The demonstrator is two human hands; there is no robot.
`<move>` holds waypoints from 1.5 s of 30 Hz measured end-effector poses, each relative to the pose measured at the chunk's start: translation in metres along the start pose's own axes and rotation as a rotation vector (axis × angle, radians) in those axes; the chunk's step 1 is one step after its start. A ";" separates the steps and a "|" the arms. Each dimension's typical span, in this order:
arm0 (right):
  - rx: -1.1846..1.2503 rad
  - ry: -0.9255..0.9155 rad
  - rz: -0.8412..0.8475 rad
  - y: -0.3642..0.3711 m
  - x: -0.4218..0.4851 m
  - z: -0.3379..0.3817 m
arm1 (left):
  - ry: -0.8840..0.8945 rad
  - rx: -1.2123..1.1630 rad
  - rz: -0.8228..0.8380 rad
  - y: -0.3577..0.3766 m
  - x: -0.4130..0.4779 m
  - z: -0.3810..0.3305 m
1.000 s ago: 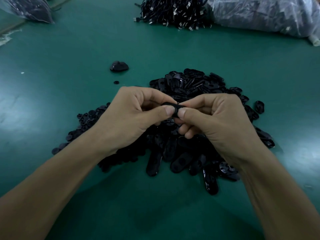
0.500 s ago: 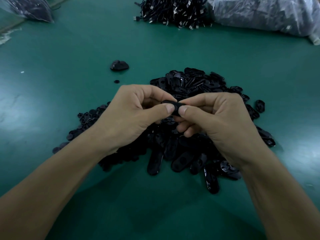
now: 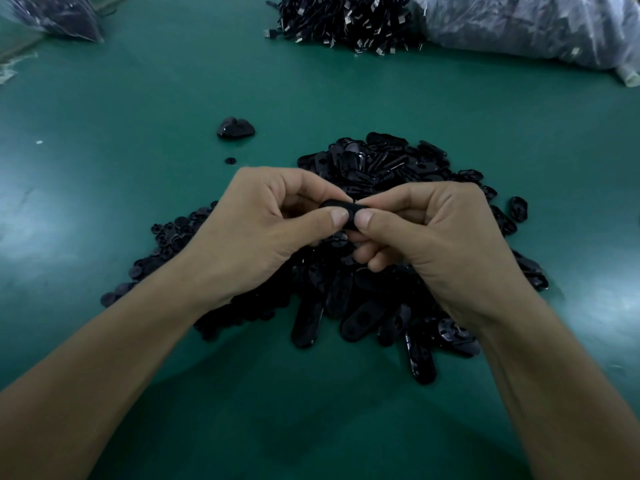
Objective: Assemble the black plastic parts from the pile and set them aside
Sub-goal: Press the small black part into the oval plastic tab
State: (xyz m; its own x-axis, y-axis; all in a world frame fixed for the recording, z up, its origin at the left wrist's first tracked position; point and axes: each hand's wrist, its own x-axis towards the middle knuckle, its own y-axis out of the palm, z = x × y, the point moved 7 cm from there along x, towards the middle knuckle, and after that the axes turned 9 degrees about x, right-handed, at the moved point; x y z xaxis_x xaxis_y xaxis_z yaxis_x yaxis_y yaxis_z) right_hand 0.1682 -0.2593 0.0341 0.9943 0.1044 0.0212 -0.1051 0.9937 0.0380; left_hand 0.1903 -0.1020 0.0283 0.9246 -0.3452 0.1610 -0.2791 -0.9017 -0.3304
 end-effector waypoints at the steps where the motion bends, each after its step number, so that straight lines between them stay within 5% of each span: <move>1: 0.008 0.004 0.002 0.000 0.000 0.000 | 0.004 0.002 0.000 0.000 0.000 0.000; 45: -0.133 -0.066 0.012 0.000 0.002 -0.001 | 0.047 0.092 -0.015 0.002 -0.001 0.000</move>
State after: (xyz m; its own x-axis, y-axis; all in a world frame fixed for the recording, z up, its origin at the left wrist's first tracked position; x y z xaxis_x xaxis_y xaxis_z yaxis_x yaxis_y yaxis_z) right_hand 0.1704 -0.2589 0.0331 0.9893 0.1179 0.0863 -0.1095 0.9894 -0.0956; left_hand 0.1887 -0.1040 0.0276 0.9147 -0.3456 0.2094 -0.2382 -0.8798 -0.4114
